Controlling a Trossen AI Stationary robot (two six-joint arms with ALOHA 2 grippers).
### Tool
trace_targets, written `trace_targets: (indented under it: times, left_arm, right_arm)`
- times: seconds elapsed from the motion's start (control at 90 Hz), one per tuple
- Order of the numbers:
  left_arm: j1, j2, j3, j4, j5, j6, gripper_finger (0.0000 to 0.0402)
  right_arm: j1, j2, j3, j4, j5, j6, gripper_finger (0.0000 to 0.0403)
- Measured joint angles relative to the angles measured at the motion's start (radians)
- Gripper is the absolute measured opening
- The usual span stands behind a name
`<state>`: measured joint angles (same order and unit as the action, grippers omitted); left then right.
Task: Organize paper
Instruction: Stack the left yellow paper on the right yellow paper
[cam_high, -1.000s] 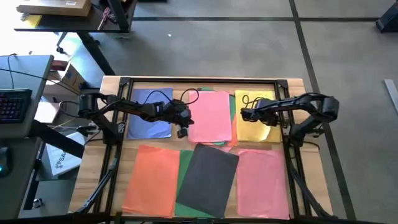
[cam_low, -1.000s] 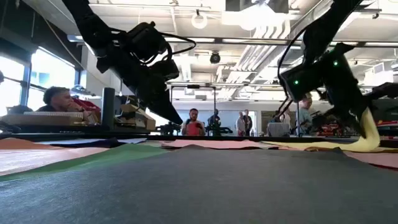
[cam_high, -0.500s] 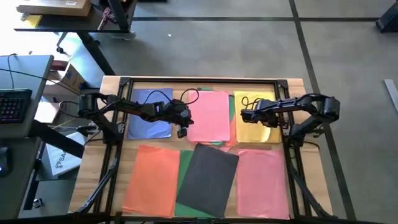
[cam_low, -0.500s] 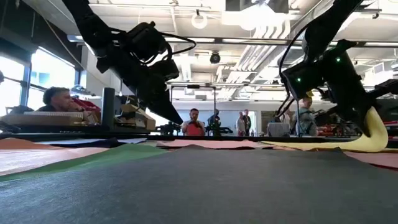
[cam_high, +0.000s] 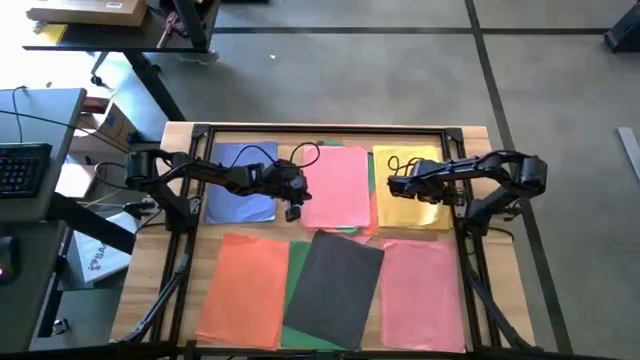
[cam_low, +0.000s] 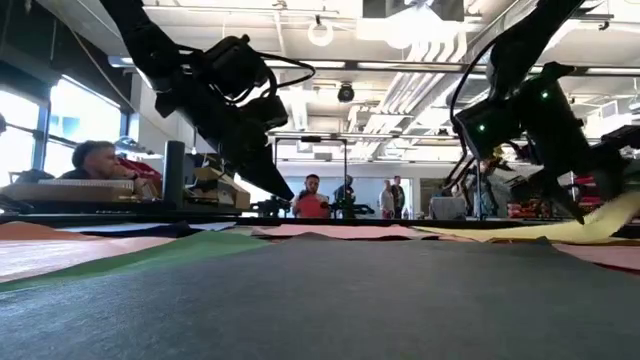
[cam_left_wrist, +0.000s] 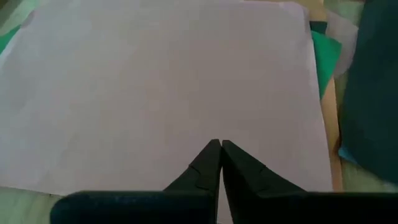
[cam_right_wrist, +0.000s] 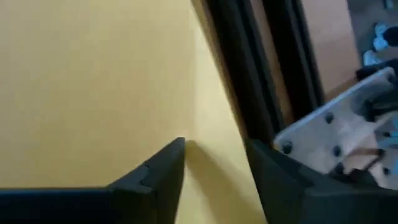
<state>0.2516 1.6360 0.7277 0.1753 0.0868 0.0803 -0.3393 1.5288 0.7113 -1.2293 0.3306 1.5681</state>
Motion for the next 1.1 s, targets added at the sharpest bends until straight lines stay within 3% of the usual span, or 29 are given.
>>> trace_targets:
  times: [0.2, 0.367, 0.433, 0.544, 0.711, 0.9, 1.1]
  left_arm:
    - [0.0, 0.0, 0.0, -0.004, 0.0, -0.014, 0.0]
    - [0.0, 0.0, 0.0, -0.005, 0.0, -0.04, 0.0]
    - [0.0, 0.0, 0.0, -0.004, 0.0, -0.051, 0.0]
    - [0.0, 0.0, 0.0, -0.002, -0.001, -0.053, 0.0]
    - [0.004, 0.0, 0.0, 0.02, -0.006, -0.069, 0.0]
    - [0.019, 0.064, -0.001, 0.158, 0.019, -0.035, 0.0]
    - [0.051, 0.191, 0.025, 0.217, 0.058, -0.042, 0.0]
  right_arm:
    - [0.0, -0.058, 0.047, -0.064, -0.028, -0.134, 0.0245]
    - [-0.008, -0.109, 0.14, -0.118, -0.025, -0.315, 0.0261]
    - [0.001, -0.129, 0.146, 0.0, -0.005, -0.425, 0.0259]
    - [0.059, -0.147, 0.069, 0.389, -0.033, -0.63, 0.0249]
    - [0.105, -0.134, -0.108, 0.877, 0.01, -0.66, 0.0228]
    - [0.104, -0.129, -0.243, 0.986, 0.08, -0.515, 0.0206]
    - [0.105, -0.13, -0.273, 0.992, 0.1, -0.469, 0.0185]
